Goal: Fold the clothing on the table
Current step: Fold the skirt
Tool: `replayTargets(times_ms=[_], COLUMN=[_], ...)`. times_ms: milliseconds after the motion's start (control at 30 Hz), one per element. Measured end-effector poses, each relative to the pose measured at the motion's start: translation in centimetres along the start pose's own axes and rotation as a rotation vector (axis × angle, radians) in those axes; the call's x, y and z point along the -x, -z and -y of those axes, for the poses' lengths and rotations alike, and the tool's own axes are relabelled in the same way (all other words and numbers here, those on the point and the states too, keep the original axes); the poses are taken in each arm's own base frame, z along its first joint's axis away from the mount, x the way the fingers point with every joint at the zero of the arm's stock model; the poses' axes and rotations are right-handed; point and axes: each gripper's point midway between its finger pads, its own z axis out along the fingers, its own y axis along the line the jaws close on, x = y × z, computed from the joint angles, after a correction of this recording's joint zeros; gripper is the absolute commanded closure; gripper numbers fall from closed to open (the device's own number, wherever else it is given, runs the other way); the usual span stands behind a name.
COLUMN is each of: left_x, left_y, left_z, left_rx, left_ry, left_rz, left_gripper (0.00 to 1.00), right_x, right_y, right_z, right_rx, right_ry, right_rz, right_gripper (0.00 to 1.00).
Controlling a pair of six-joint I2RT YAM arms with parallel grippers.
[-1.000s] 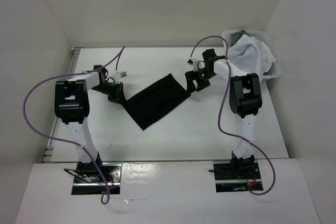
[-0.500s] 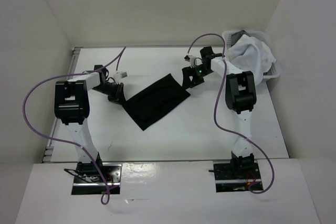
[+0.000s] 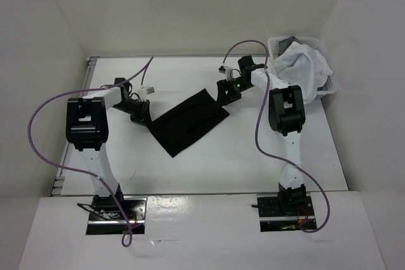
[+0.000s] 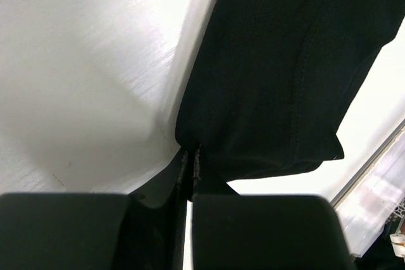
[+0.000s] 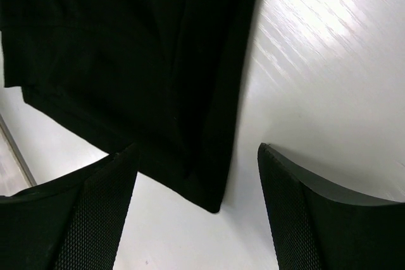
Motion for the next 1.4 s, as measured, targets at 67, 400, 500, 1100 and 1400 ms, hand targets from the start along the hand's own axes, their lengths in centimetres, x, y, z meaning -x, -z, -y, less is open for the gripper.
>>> replayTargets(times_ms=[67,400,500,1100,1400], left_x=[0.0,0.0,0.0,0.0,0.1], left_y=[0.0,0.0,0.0,0.0,0.0], left_z=[0.0,0.0,0.0,0.0,0.0], left_rx=[0.005,0.01,0.01,0.015,0.02], left_ry=[-0.003,-0.002,-0.002,0.014,0.014], left_rz=[-0.002,-0.003,-0.003,-0.003,-0.006], left_gripper=[1.0,1.0,1.0,1.0,1.0], right_x=[0.1,-0.1,-0.3,-1.0,0.4], right_y=[-0.5,-2.4,-2.7,-2.7,-1.6], right_z=[-0.3,-2.3,-2.1,-1.0,-2.7], right_rx=[0.015,0.07,0.068,-0.015,-0.192], right_ry=[0.006,0.046,0.044,0.003,0.094], right_rz=[-0.003,-0.028,-0.035,-0.074,-0.116], right_gripper=[0.23,0.42,0.54,1.0,1.0])
